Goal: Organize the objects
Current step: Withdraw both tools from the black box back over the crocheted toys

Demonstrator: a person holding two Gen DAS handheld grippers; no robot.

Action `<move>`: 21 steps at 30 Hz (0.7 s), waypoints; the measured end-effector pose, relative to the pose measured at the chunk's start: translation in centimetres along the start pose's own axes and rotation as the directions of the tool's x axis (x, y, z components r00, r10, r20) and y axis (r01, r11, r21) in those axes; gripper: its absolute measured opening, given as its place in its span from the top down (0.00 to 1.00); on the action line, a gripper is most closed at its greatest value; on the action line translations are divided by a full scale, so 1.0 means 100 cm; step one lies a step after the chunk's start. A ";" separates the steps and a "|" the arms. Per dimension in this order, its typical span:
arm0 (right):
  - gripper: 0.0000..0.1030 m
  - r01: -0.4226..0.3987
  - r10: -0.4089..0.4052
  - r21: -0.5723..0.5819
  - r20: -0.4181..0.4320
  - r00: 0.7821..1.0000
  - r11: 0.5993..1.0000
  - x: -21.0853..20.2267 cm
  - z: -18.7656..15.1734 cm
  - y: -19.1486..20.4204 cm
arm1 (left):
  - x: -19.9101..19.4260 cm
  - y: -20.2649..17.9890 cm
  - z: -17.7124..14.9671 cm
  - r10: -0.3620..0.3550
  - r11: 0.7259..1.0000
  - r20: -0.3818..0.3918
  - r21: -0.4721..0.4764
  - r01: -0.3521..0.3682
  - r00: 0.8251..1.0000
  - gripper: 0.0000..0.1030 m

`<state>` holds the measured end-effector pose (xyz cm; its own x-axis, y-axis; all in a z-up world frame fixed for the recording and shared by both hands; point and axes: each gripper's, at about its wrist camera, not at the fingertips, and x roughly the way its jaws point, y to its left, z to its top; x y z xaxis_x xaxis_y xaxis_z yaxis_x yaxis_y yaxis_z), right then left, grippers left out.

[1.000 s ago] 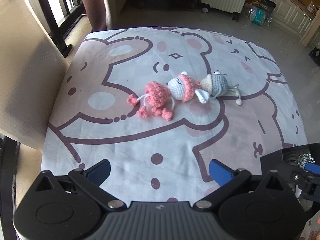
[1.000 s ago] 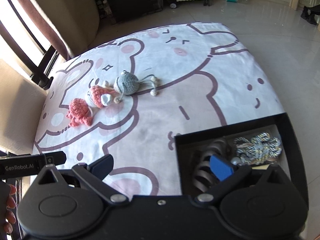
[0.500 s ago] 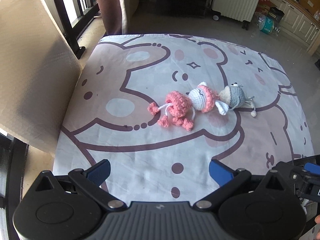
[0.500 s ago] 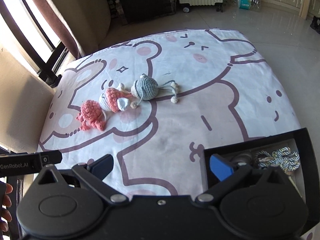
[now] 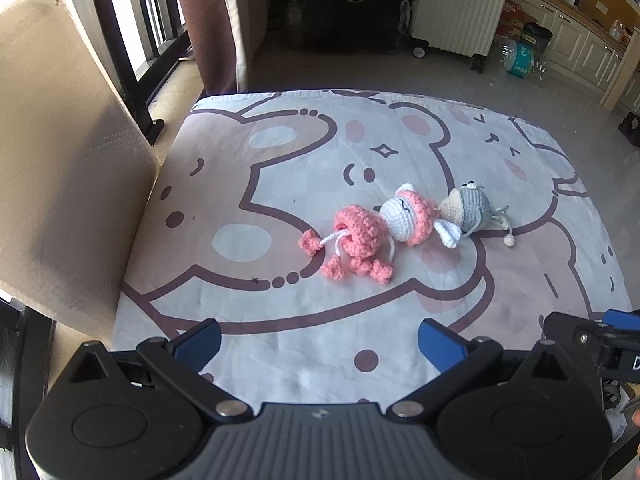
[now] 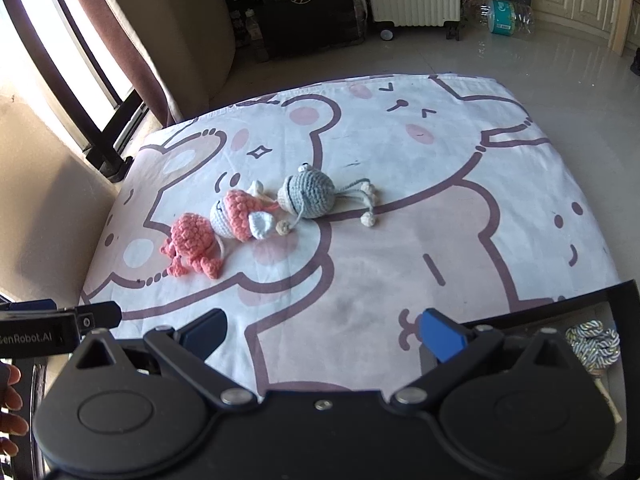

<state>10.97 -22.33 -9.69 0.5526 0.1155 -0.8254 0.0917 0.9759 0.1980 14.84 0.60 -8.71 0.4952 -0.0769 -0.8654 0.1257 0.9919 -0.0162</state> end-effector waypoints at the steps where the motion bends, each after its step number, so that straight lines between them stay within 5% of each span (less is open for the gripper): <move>1: 0.00 0.002 -0.002 0.003 0.000 1.000 1.000 0.001 0.000 0.000 | 0.001 0.001 0.001 -0.007 1.000 0.001 -0.001 0.007 1.000 0.00; 21: 0.00 0.007 -0.005 0.056 -0.023 1.000 0.998 0.048 0.013 -0.010 | 0.050 -0.004 0.018 -0.046 0.999 0.004 0.016 0.046 0.999 0.13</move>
<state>14.58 -22.99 -13.19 0.5331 0.1144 -0.8383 0.1414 0.9648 0.2216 18.78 -0.39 -12.16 0.4925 -0.1225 -0.8616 0.1615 0.9857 -0.0478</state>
